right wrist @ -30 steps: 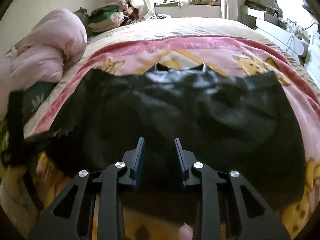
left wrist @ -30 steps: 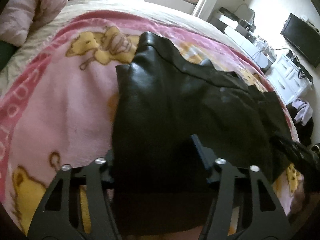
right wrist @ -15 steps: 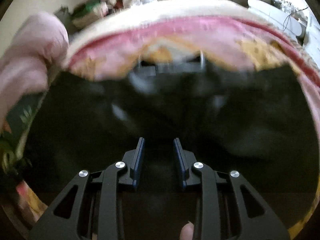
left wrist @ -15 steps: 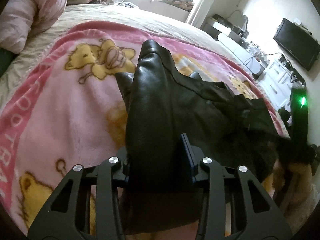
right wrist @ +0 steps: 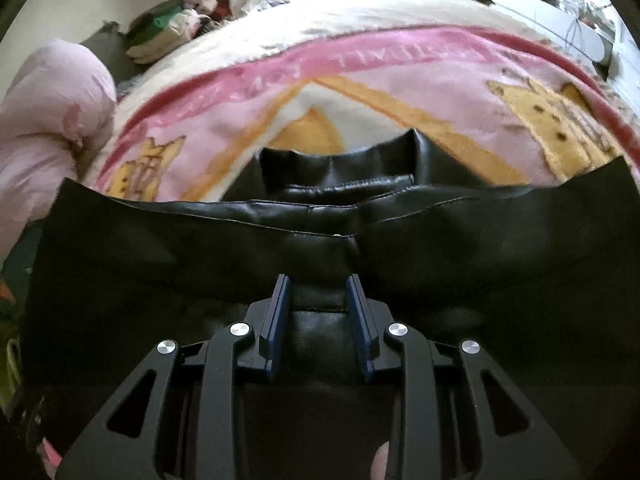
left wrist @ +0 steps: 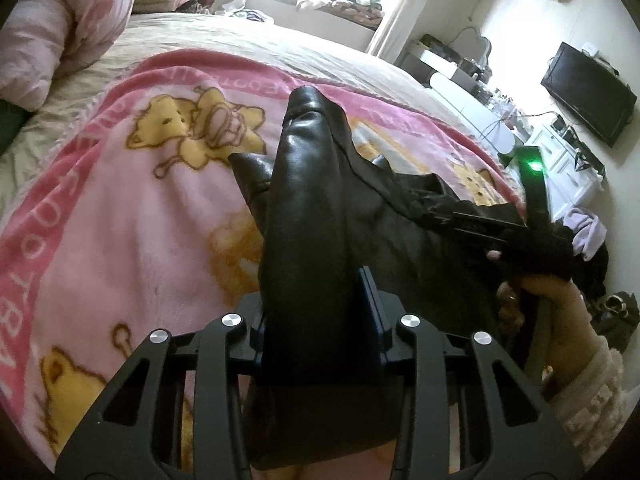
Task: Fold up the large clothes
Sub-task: 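Grasp the folded jacket end with the left tool while the right tool grasps the collar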
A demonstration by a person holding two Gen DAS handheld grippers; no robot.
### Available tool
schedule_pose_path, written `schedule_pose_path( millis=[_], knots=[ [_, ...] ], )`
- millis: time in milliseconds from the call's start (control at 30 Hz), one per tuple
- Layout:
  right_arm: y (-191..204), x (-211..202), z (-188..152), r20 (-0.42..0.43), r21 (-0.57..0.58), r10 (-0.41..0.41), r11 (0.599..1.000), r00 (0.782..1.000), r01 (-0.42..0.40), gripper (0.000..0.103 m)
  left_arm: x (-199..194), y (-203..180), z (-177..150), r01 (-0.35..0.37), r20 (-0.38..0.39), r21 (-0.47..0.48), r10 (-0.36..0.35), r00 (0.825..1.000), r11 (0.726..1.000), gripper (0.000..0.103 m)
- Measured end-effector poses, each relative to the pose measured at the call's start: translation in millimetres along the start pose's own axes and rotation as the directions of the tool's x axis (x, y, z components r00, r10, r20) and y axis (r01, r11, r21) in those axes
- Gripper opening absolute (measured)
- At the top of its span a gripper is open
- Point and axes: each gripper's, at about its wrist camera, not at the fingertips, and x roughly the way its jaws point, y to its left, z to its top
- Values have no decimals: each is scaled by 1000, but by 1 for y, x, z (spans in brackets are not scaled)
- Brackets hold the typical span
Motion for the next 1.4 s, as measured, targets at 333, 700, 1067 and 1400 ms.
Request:
schedule_pose_path(
  millis=[333, 700, 1067, 1400],
  knots=[
    [70, -116, -112, 241, -382, 148, 923, 959, -46, 94, -2, 3, 1, 18, -1, -8, -18, 1000, 1000, 29],
    [158, -80, -184, 318, -650, 33, 736, 948, 192, 96, -6, 6, 3, 39, 7, -13, -39, 999, 999, 28],
    [174, -71, -189, 422, -677, 20, 672, 906, 301, 62, -11, 13, 11, 97, 16, -65, -96, 995, 993, 26],
    [174, -92, -194, 490, -675, 28, 644, 871, 359, 21, -37, 38, 28, 200, 121, -181, -180, 976, 963, 89]
  ],
)
